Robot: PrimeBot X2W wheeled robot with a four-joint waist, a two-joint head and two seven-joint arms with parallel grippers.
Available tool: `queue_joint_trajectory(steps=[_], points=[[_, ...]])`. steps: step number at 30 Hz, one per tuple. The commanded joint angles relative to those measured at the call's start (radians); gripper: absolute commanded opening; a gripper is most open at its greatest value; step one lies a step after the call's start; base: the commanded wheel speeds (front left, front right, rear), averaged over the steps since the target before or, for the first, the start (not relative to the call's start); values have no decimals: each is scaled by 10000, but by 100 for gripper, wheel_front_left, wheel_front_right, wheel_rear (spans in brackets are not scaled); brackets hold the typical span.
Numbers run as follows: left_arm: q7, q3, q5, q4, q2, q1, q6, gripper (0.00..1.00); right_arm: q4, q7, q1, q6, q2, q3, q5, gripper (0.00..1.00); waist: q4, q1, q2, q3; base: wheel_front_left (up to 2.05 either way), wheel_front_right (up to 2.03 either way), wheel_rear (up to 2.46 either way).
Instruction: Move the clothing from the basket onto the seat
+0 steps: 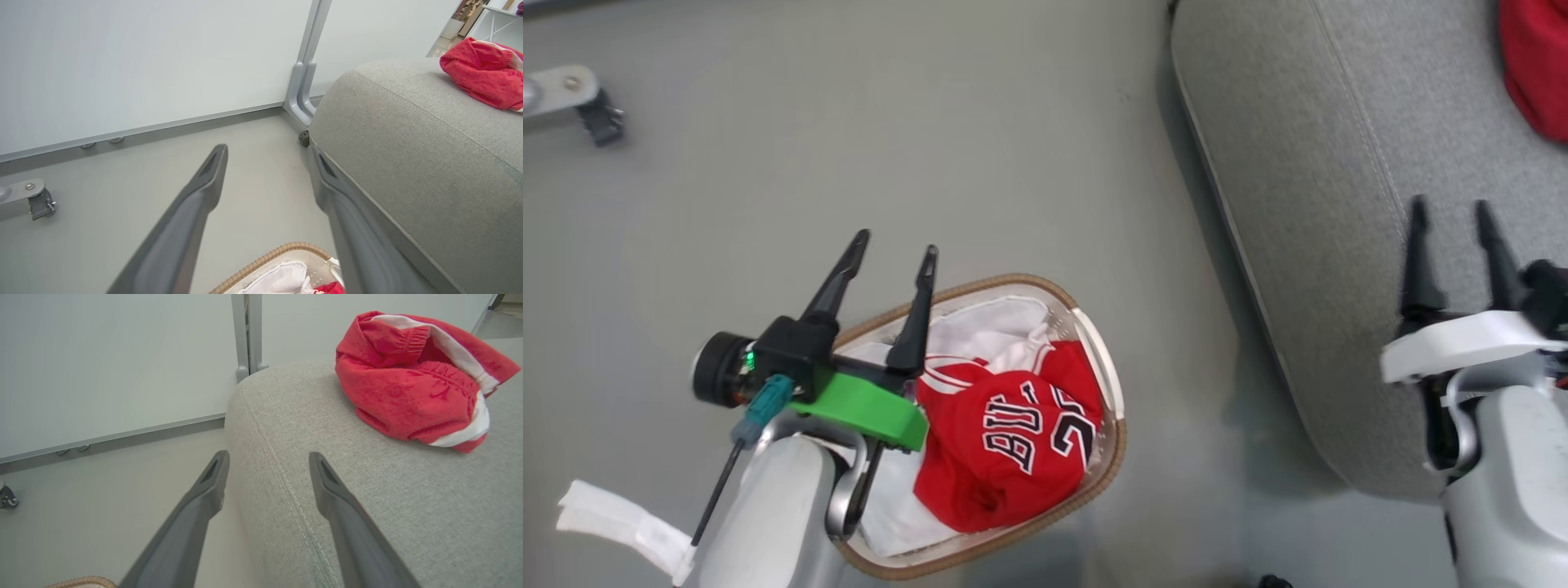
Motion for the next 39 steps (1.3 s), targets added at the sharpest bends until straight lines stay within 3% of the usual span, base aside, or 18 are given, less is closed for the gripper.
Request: queue_joint_trajectory(steps=[1, 9, 22, 39], points=[[-8, 253, 89, 69, -65, 216, 7, 100, -38, -22, 188, -12, 8, 265, -46, 100, 748, 1, 0, -772, 0, 0, 0], [-8, 1756, 571, 514, -445, 643, 92, 100, 30, -22, -148, -12, 153, 1631, -153, 100, 1350, 1, 0, -1437, 0, 0, 0], [-8, 3788, 844, 1005, -773, 1578, 285, 100, 418, -22, 284, -12, 442, 2531, -14, 100, 1364, 1, 0, -2679, 0, 0, 0], [-8, 3512, 620, 859, -840, 2856, 158, 100, 591, -22, 1631, -12, 531, 2324, 125, 100, 1405, 1, 0, -3780, 0, 0, 0]])
